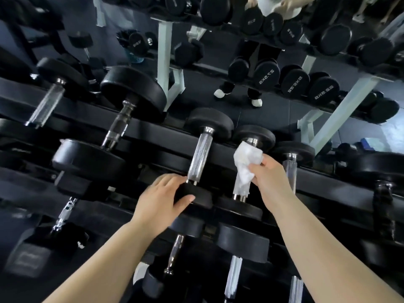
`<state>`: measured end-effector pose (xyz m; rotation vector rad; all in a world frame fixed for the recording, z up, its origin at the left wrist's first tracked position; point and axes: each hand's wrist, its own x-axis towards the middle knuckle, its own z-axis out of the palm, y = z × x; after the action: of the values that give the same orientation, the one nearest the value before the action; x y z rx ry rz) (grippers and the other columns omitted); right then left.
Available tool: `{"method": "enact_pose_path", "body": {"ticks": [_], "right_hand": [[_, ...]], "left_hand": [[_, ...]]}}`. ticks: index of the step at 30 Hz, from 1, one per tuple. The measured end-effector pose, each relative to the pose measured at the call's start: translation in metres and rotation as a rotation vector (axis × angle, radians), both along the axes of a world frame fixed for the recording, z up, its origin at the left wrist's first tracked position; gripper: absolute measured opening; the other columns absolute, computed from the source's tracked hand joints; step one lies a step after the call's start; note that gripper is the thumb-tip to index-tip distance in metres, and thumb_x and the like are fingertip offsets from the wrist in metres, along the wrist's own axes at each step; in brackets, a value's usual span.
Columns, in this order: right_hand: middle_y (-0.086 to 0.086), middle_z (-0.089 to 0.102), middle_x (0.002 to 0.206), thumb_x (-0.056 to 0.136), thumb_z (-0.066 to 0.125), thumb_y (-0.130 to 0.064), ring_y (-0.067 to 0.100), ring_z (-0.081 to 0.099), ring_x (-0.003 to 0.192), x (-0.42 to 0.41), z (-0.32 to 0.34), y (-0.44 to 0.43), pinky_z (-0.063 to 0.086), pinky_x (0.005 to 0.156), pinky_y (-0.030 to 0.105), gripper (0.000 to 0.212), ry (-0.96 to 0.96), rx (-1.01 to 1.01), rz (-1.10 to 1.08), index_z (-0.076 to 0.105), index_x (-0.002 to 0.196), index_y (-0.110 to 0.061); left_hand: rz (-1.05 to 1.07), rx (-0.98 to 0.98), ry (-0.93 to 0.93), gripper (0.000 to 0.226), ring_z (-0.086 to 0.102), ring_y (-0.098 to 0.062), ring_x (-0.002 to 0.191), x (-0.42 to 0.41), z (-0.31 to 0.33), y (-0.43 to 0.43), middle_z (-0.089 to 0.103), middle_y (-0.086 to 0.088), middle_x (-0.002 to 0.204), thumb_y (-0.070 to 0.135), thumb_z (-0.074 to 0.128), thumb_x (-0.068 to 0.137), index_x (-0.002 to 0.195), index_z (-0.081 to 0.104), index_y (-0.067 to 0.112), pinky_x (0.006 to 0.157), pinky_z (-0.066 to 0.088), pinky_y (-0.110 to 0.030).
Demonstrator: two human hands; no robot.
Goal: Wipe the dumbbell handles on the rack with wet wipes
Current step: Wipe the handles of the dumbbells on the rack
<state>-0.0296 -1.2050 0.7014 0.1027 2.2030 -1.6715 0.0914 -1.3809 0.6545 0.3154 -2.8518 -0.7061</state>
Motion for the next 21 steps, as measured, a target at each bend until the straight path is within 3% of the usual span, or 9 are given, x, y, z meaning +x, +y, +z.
{"method": "enact_pose_path", "body": {"ticks": [2, 4, 6, 8, 10, 14, 17, 19, 21], "right_hand": [[0.013, 0.060, 0.091, 0.088, 0.041, -0.002, 0.026, 0.057, 0.083, -0.001, -0.002, -0.022, 0.047, 0.078, 0.025, 0.028, 0.106, 0.100, -0.016, 0.059, 0.109, -0.009], [0.001, 0.060, 0.099, 0.092, 0.039, -0.003, 0.013, 0.054, 0.089, 0.000, -0.006, -0.049, 0.040, 0.073, 0.005, 0.034, 0.307, 0.196, 0.063, 0.057, 0.117, -0.016], [-0.014, 0.051, 0.117, 0.093, 0.038, 0.002, -0.001, 0.042, 0.112, -0.002, -0.014, -0.080, 0.027, 0.088, -0.005, 0.038, 0.509, 0.309, 0.217, 0.057, 0.120, -0.015], [-0.008, 0.049, 0.129, 0.091, 0.039, 0.007, -0.002, 0.026, 0.124, -0.007, -0.031, -0.100, 0.018, 0.103, 0.006, 0.039, 0.623, 0.462, 0.385, 0.058, 0.120, -0.011], [-0.004, 0.046, 0.136, 0.090, 0.038, 0.008, -0.003, 0.014, 0.128, -0.012, -0.041, -0.107, 0.014, 0.107, 0.012, 0.039, 0.633, 0.579, 0.483, 0.061, 0.116, -0.010], [-0.009, 0.049, 0.128, 0.090, 0.031, -0.002, 0.001, 0.023, 0.129, -0.006, -0.036, -0.103, 0.014, 0.105, 0.017, 0.038, 0.531, 0.607, 0.729, 0.064, 0.109, -0.008], [0.003, 0.048, 0.137, 0.087, 0.029, -0.003, 0.003, 0.011, 0.138, -0.004, -0.032, -0.101, -0.014, 0.100, 0.005, 0.044, 0.549, 0.711, 0.956, 0.060, 0.118, -0.012], [0.002, 0.042, 0.141, 0.089, 0.035, 0.002, 0.008, 0.012, 0.140, -0.015, -0.027, -0.101, -0.016, 0.098, 0.002, 0.042, 0.548, 0.728, 0.920, 0.059, 0.119, -0.014], [-0.001, 0.037, 0.144, 0.090, 0.037, 0.004, 0.012, 0.013, 0.140, -0.028, -0.023, -0.105, -0.003, 0.106, 0.009, 0.041, 0.543, 0.735, 0.772, 0.060, 0.118, -0.015]], "left_hand": [[-0.078, 0.034, 0.033, 0.053, 0.062, -0.016, 0.105, -0.002, -0.004, -0.011, 0.066, 0.007, 0.106, 0.056, 0.042, 0.078, 0.109, 0.066, 0.019, 0.079, 0.042, -0.023], [-0.171, 0.040, 0.080, 0.049, 0.065, -0.011, 0.094, -0.003, -0.010, -0.030, 0.069, 0.010, 0.097, 0.054, 0.043, 0.074, 0.102, 0.067, 0.022, 0.071, 0.047, -0.020], [-0.315, 0.048, 0.094, 0.046, 0.060, -0.003, 0.093, -0.009, -0.005, -0.044, 0.069, 0.013, 0.094, 0.053, 0.044, 0.072, 0.100, 0.066, 0.024, 0.066, 0.051, -0.018], [-0.410, 0.060, 0.043, 0.043, 0.056, 0.000, 0.098, -0.018, -0.002, -0.056, 0.066, 0.016, 0.100, 0.052, 0.050, 0.076, 0.106, 0.063, 0.024, 0.074, 0.049, -0.015], [-0.463, 0.044, 0.043, 0.042, 0.054, 0.003, 0.099, -0.026, -0.002, -0.063, 0.063, 0.018, 0.102, 0.052, 0.059, 0.075, 0.106, 0.063, 0.025, 0.081, 0.047, -0.017], [-0.560, 0.140, 0.120, 0.040, 0.060, 0.004, 0.072, -0.029, -0.019, -0.069, 0.066, 0.019, 0.077, 0.058, 0.047, 0.065, 0.083, 0.065, 0.027, 0.060, 0.047, -0.010], [-0.595, 0.187, 0.152, 0.040, 0.062, 0.000, 0.075, -0.030, -0.025, -0.070, 0.068, 0.016, 0.081, 0.057, 0.047, 0.066, 0.088, 0.061, 0.026, 0.064, 0.047, -0.013], [-0.591, 0.184, 0.192, 0.039, 0.060, 0.000, 0.075, -0.033, -0.026, -0.072, 0.067, 0.017, 0.082, 0.057, 0.048, 0.065, 0.091, 0.055, 0.029, 0.069, 0.045, -0.016], [-0.582, 0.189, 0.187, 0.039, 0.059, 0.000, 0.074, -0.033, -0.026, -0.072, 0.066, 0.017, 0.080, 0.058, 0.047, 0.065, 0.091, 0.051, 0.030, 0.065, 0.046, -0.012]]}}
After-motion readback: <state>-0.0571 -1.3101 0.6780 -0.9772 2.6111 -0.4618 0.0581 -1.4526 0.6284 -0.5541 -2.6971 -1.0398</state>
